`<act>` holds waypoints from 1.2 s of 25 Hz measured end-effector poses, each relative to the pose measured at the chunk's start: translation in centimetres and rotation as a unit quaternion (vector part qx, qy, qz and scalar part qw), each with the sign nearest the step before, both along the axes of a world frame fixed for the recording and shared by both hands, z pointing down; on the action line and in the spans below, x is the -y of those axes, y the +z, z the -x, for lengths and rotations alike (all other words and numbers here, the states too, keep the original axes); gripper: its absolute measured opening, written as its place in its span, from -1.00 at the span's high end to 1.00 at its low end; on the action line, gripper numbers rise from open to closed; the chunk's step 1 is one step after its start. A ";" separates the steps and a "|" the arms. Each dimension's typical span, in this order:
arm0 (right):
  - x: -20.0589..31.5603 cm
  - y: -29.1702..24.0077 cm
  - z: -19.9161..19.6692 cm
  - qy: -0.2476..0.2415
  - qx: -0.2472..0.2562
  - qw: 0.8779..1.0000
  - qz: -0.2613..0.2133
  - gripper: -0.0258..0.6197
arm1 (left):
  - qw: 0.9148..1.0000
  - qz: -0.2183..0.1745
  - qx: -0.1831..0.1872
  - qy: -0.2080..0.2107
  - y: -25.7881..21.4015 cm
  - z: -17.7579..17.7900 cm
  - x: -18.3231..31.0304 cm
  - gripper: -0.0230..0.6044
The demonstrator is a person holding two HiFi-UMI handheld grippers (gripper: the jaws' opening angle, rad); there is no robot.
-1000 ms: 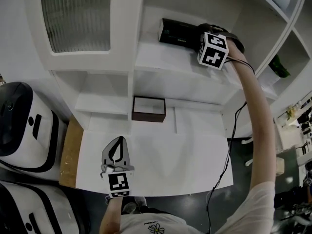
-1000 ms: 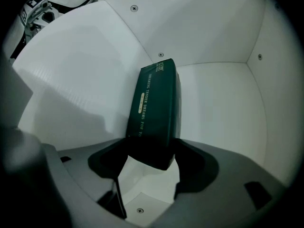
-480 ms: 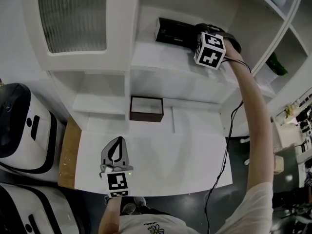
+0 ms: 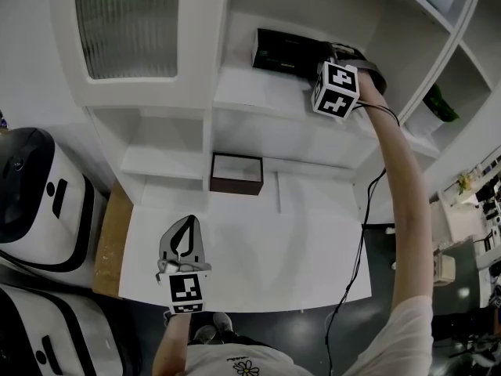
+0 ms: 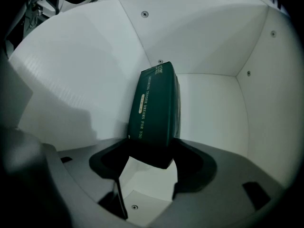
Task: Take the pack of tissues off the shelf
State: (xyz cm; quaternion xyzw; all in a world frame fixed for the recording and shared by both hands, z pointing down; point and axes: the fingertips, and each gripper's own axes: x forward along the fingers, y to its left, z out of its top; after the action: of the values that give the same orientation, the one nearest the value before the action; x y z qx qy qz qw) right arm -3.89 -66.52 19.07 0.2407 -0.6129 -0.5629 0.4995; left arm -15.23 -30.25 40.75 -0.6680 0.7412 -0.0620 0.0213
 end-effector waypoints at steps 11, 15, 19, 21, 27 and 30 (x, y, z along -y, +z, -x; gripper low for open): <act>-4.7 -5.7 -1.3 0.007 0.091 0.993 -0.070 0.00 | 0.999 -0.028 0.027 0.003 -2.4 0.6 -2.9 0.93; -7.9 -7.4 -2.6 0.010 0.134 0.987 -0.091 0.00 | 0.998 -0.046 0.034 0.007 -3.9 0.9 -4.0 0.93; -12.2 -9.1 -4.5 0.007 0.194 0.974 -0.118 0.00 | 0.997 -0.066 0.042 0.021 -5.3 0.5 -5.0 0.93; -14.7 -9.8 -5.7 0.009 0.234 0.964 -0.128 0.00 | 0.996 -0.075 0.043 0.031 -5.8 0.0 -5.5 0.93; -22.7 -10.3 -8.0 -0.005 0.322 0.934 -0.152 0.00 | 0.992 -0.103 0.041 0.054 -7.7 -0.7 -6.7 0.93; -26.8 -9.4 -9.2 -0.015 0.361 0.919 -0.156 0.00 | 0.989 -0.122 0.039 0.067 -9.0 -1.4 -7.3 0.93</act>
State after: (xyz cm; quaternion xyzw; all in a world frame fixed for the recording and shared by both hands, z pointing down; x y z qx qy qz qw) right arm 5.27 -39.73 9.67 0.4934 -0.6596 -0.5335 0.1922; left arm -13.82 -23.00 31.72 -0.7055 0.6956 0.0049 0.1357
